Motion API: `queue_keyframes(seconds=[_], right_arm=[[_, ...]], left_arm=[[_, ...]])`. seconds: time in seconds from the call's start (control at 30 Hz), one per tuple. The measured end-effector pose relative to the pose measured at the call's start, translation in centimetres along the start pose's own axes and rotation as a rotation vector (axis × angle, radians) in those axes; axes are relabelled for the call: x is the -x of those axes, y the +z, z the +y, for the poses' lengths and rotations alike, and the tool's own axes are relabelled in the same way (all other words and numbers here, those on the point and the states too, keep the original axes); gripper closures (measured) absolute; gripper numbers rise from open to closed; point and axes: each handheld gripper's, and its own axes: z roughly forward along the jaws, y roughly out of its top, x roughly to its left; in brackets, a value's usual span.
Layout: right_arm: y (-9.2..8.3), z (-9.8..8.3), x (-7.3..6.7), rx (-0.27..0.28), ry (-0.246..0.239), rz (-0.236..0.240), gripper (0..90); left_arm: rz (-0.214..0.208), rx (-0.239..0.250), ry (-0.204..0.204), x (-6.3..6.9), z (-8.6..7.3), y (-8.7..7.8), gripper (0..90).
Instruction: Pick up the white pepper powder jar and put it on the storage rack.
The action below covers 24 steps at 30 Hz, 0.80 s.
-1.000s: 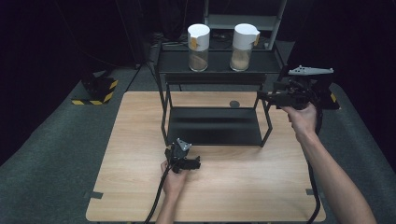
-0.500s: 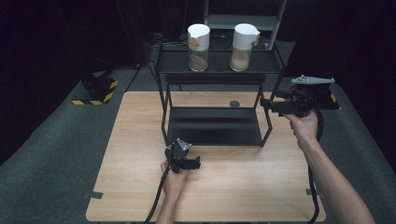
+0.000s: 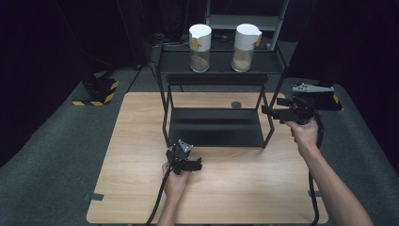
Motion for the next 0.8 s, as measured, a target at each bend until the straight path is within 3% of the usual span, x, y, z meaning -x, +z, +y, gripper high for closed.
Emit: queue_keyframes(seconds=[0.8], right_arm=[[2.2,-3.0,-0.8,-0.045,-0.021,-0.024,14.4]], left_arm=[[0.001,-0.001,0.001,0.0,0.0,0.0,5.4]])
